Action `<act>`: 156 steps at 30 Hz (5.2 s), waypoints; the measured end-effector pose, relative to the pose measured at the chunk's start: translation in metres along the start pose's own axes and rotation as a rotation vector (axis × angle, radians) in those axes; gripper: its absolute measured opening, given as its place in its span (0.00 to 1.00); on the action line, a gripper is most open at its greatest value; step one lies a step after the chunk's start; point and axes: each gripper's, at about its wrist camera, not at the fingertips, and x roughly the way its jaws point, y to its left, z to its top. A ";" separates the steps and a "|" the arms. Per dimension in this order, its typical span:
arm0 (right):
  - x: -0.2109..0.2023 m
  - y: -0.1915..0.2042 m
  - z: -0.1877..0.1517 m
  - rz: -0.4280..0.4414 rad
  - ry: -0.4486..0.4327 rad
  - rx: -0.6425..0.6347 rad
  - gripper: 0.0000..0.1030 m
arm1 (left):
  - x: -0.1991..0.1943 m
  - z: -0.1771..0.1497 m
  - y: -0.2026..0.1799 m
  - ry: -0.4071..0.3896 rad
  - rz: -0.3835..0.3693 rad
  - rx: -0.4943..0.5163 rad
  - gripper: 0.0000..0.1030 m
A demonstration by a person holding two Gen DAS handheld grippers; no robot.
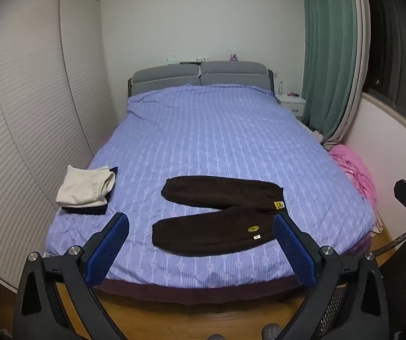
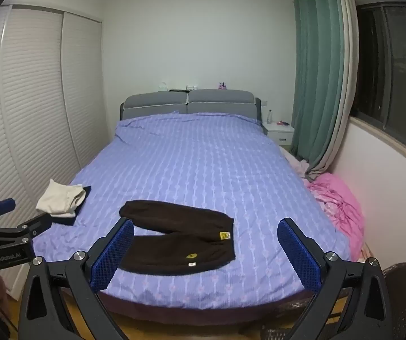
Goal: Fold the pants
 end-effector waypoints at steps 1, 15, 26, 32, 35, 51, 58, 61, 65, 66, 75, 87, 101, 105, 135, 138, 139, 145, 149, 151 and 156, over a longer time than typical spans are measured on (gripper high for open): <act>0.000 0.000 0.000 0.001 -0.005 0.001 0.99 | 0.000 0.001 0.002 -0.009 -0.007 -0.006 1.00; 0.005 -0.009 0.021 0.007 -0.010 -0.007 0.99 | -0.007 0.005 -0.008 -0.037 0.018 0.032 1.00; 0.010 -0.004 0.014 -0.001 -0.030 -0.021 0.99 | 0.000 0.002 -0.006 -0.029 0.009 0.020 1.00; 0.011 -0.002 0.014 -0.001 -0.029 -0.025 0.99 | -0.003 0.004 -0.007 -0.048 0.013 0.026 1.00; 0.010 -0.002 0.013 0.000 -0.031 -0.025 0.99 | -0.003 0.002 -0.006 -0.048 0.012 0.027 1.00; 0.004 -0.002 0.012 -0.003 -0.036 -0.025 0.99 | -0.006 0.000 -0.003 -0.043 -0.003 0.016 1.00; -0.001 0.001 0.010 -0.011 -0.055 -0.032 0.99 | -0.011 -0.002 0.000 -0.051 0.001 0.011 1.00; -0.002 0.002 0.008 -0.008 -0.053 -0.027 0.99 | -0.013 -0.003 0.000 -0.051 0.002 0.008 1.00; -0.002 0.002 0.009 -0.003 -0.050 -0.025 0.99 | -0.013 -0.003 0.001 -0.052 0.003 0.006 1.00; -0.002 0.002 0.009 -0.003 -0.050 -0.024 0.99 | -0.013 -0.004 0.001 -0.050 0.003 0.005 1.00; -0.001 0.002 0.010 0.007 -0.036 -0.018 0.99 | -0.011 -0.005 0.007 -0.046 -0.001 -0.004 1.00; 0.004 0.008 0.008 0.020 -0.022 -0.020 0.99 | -0.010 -0.009 0.013 -0.042 0.001 0.005 1.00; 0.020 0.038 0.008 0.002 -0.002 -0.016 0.99 | 0.009 0.000 0.047 -0.046 -0.006 0.003 1.00; 0.029 0.039 0.013 0.003 0.005 -0.017 0.99 | 0.021 0.010 0.045 -0.048 0.000 0.010 1.00; 0.328 -0.049 0.075 0.215 0.174 -0.203 0.99 | 0.268 0.110 -0.056 0.008 0.070 0.123 1.00; 0.366 -0.052 0.079 0.253 0.187 -0.242 0.99 | 0.310 0.114 -0.066 0.021 0.036 0.196 1.00; 0.381 -0.053 0.081 0.281 0.205 -0.239 0.99 | 0.325 0.115 -0.069 0.021 0.024 0.212 1.00; 0.475 -0.045 0.069 0.448 0.354 -0.293 0.98 | 0.415 0.115 -0.081 0.043 -0.058 0.221 1.00; 0.532 -0.033 0.043 0.479 0.439 -0.374 0.95 | 0.476 0.107 -0.088 0.058 -0.051 0.220 1.00; 0.568 -0.031 0.024 0.504 0.495 -0.386 0.84 | 0.509 0.100 -0.091 0.072 -0.046 0.223 1.00; 0.647 -0.036 -0.026 0.559 0.676 -0.463 0.68 | 0.567 0.075 -0.095 0.114 -0.061 0.255 1.00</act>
